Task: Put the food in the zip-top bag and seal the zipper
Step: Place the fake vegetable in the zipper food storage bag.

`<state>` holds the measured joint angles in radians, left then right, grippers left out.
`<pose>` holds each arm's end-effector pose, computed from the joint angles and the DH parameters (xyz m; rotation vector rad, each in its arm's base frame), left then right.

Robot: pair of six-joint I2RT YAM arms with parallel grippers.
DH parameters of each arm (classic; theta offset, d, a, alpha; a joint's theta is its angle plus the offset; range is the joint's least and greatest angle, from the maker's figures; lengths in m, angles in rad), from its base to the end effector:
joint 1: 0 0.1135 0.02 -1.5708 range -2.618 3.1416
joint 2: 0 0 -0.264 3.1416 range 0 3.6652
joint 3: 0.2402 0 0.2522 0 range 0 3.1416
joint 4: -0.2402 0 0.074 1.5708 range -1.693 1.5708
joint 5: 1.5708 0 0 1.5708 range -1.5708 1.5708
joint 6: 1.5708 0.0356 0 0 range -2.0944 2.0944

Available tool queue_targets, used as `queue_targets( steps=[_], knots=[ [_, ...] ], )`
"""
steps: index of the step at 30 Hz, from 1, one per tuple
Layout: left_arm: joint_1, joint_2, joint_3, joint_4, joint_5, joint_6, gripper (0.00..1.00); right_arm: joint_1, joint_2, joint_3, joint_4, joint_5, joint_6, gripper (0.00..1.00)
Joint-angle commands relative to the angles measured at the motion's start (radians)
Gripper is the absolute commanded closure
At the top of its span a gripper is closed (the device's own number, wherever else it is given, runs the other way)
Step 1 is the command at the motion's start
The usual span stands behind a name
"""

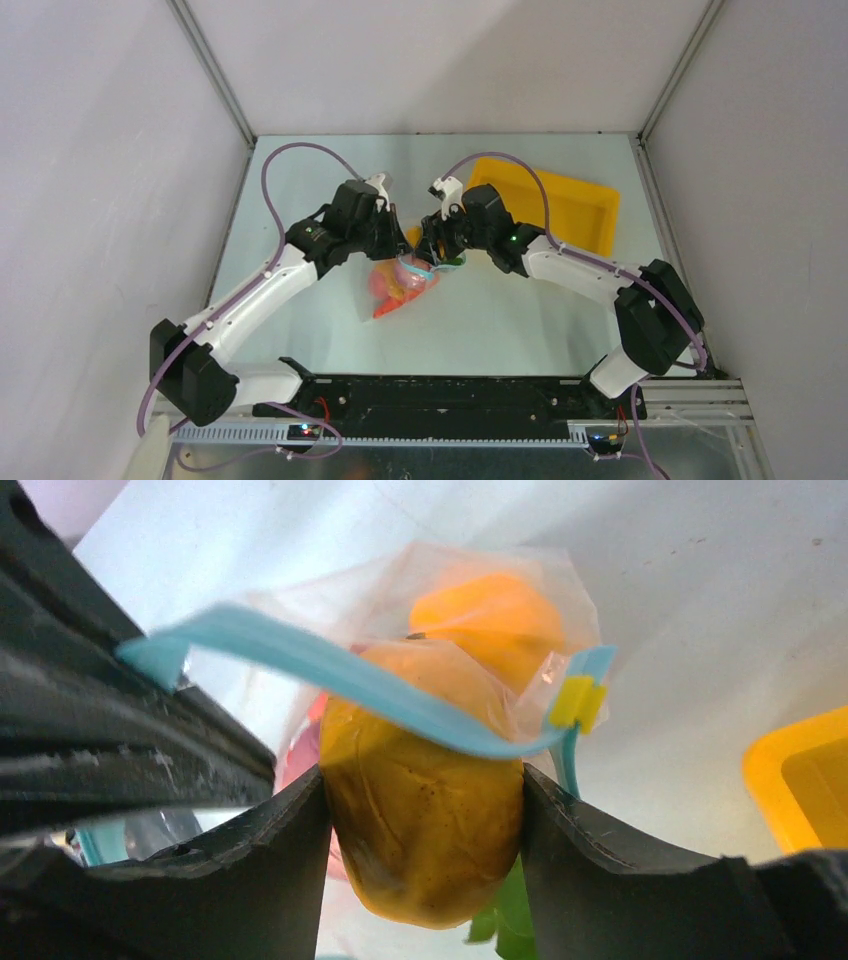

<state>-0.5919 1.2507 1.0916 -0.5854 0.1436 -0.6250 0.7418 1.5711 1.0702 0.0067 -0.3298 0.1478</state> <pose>0.2201 -0.1541 0.3105 0.0365 2.4367 -0.7541 0.2566 0.2507 0.2614 -0.8322 1.9903 0.8740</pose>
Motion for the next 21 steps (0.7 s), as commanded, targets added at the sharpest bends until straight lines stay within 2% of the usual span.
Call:
queue_targets(
  steps=[1, 6, 9, 15, 18, 21],
  knots=[
    [-0.016, -0.021, -0.005, 0.056, 0.050, 0.028, 0.97, 0.029, 0.017, 0.076, 0.032, 0.113, 0.097, 0.62],
    [-0.023, -0.023, -0.011, 0.076, 0.054, 0.015, 0.98, 0.043, 0.036, 0.083, 0.044, 0.131, 0.179, 0.47],
    [-0.023, -0.035, -0.017, 0.087, 0.044, 0.005, 0.98, 0.045, 0.035, 0.083, 0.031, 0.133, 0.198, 0.33],
    [-0.023, -0.045, -0.024, 0.075, -0.004, -0.008, 0.98, 0.046, -0.034, 0.083, -0.003, 0.095, 0.176, 0.16],
    [-0.023, -0.047, -0.026, 0.071, -0.019, -0.011, 0.98, 0.051, -0.075, 0.082, -0.064, 0.063, 0.151, 0.02],
    [-0.023, -0.051, -0.028, 0.073, -0.026, -0.013, 0.98, 0.054, -0.112, 0.081, -0.096, 0.046, 0.147, 0.01]
  ],
)
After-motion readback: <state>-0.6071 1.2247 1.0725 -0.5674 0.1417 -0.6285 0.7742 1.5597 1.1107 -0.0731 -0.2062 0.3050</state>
